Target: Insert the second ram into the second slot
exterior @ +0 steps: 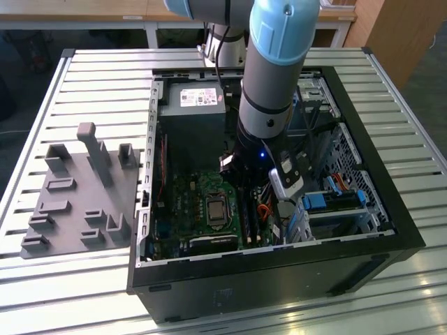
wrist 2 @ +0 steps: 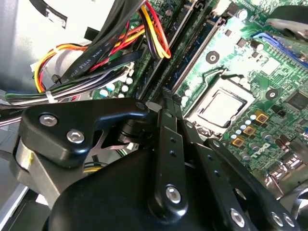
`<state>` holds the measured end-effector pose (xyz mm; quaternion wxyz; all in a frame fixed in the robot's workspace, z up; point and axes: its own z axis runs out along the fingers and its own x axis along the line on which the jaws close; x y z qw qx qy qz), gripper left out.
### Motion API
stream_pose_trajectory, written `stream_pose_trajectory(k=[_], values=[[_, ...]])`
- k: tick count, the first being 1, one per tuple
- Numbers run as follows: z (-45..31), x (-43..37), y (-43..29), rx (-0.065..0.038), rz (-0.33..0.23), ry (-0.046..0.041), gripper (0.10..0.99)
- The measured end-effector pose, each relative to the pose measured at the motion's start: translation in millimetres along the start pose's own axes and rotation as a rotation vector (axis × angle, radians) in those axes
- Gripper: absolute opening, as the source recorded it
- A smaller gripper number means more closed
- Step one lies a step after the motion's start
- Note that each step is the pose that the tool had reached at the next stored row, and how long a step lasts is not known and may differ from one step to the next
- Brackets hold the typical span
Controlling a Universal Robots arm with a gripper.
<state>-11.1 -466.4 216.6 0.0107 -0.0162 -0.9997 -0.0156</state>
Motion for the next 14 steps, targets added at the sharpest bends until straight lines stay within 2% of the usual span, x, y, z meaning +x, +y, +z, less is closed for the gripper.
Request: stream_pose_trajectory(k=[7, 9, 14], values=[[0.7, 0.0, 0.1, 0.0, 0.0, -0.0003, 0.106], [-1.6, 0.0, 0.5, -0.003, 0.0, -0.001, 0.106], [-11.2, 0.4, 0.5, -0.001, 0.0, -0.0002, 0.106]])
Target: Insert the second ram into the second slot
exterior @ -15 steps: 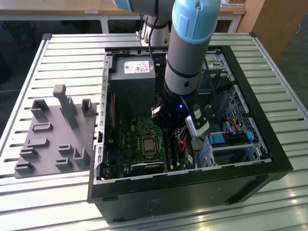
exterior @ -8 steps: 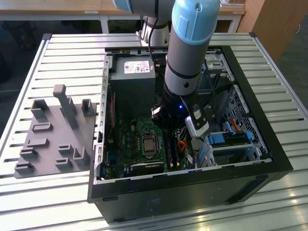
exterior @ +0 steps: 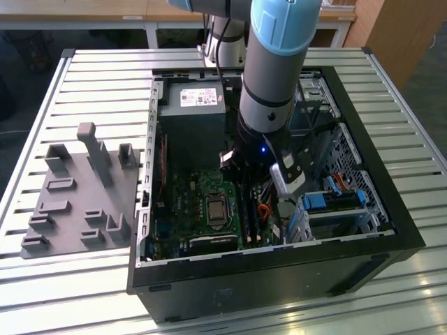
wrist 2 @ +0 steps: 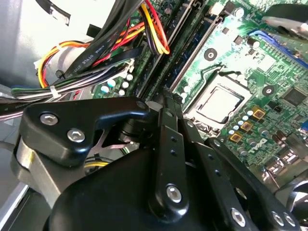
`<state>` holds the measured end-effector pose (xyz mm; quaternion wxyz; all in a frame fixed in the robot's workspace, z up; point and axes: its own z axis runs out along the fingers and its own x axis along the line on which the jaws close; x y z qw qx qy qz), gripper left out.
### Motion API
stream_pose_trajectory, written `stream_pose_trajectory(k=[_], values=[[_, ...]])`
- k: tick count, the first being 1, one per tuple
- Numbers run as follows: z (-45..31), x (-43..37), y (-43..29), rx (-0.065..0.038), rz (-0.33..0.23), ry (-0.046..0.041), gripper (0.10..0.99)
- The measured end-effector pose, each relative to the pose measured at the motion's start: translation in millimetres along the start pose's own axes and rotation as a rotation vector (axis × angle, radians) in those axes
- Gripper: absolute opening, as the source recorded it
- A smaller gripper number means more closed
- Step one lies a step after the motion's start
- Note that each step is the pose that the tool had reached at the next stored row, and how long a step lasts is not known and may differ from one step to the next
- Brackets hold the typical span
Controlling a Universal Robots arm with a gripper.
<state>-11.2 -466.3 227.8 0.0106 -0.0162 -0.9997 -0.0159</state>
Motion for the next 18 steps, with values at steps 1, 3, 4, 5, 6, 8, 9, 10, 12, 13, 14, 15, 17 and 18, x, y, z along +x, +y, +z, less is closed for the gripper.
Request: stream_pose_trajectory(k=[1, 3, 4, 5, 6, 8, 9, 10, 12, 13, 14, 15, 17, 18], values=[[-1.2, 0.0, 0.0, 0.0, 0.0, 0.0, 0.106], [-3.6, 0.1, 0.1, 0.0, 0.0, 0.0, 0.106], [-4.8, 0.1, 0.2, 0.0, 0.0, 0.0, 0.106], [-5.6, 0.1, 0.2, 0.0, 0.0, 0.0, 0.106], [-6.6, 0.1, 0.2, 0.0, 0.0, 0.0, 0.106], [-9.7, 0.2, 0.3, 0.0, 0.0, 0.0, 0.106], [-10.7, 0.4, 0.3, 0.0, 0.0, 0.0, 0.106], [-11.9, 0.7, 0.4, 0.0, 0.0, 0.0, 0.106], [-14.8, 1.4, 0.4, 0.0, 0.0, 0.0, 0.106], [-15.6, 1.5, 0.4, 0.0, 0.0, 0.0001, 0.106], [-16.0, 1.5, 0.5, 0.0, 0.0, 0.0, 0.106], [-16.6, 1.6, 0.5, 0.0, 0.0, 0.0001, 0.106], [-16.9, 1.6, 0.5, 0.0, 0.0, -0.0001, 0.106], [-16.9, 1.6, 0.5, 0.0, 0.0, -0.0001, 0.106]])
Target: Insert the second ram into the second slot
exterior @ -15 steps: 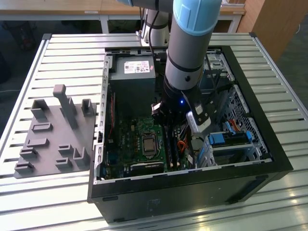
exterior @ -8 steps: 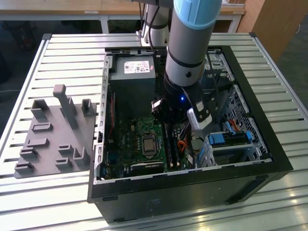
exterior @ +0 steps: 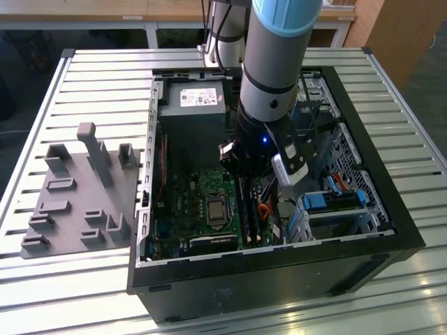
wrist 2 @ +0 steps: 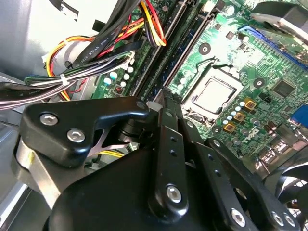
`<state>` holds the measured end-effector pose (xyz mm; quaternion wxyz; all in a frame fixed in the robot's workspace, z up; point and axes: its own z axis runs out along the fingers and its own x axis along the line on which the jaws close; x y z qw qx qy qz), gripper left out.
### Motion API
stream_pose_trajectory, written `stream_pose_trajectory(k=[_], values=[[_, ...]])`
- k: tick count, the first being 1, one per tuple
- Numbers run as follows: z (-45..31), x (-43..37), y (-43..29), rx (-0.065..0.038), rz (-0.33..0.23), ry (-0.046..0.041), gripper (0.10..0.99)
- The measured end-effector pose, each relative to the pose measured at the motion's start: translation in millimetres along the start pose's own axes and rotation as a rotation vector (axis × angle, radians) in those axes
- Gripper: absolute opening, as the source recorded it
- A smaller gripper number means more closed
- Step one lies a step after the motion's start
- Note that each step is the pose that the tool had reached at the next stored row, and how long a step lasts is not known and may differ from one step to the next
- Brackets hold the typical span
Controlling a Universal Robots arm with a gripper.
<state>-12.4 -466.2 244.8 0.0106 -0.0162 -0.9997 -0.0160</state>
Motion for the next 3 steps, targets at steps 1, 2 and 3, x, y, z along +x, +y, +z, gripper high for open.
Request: stream_pose_trajectory(k=[1, 2, 3], values=[[0.0, 0.0, 0.0, 0.0, 0.0, 0.0, 0.106], [-0.1, 0.0, 0.0, 0.0, 0.0, 0.0001, 0.106], [-0.2, 0.0, 0.0, 0.0, 0.0, 0.0001, 0.106]])
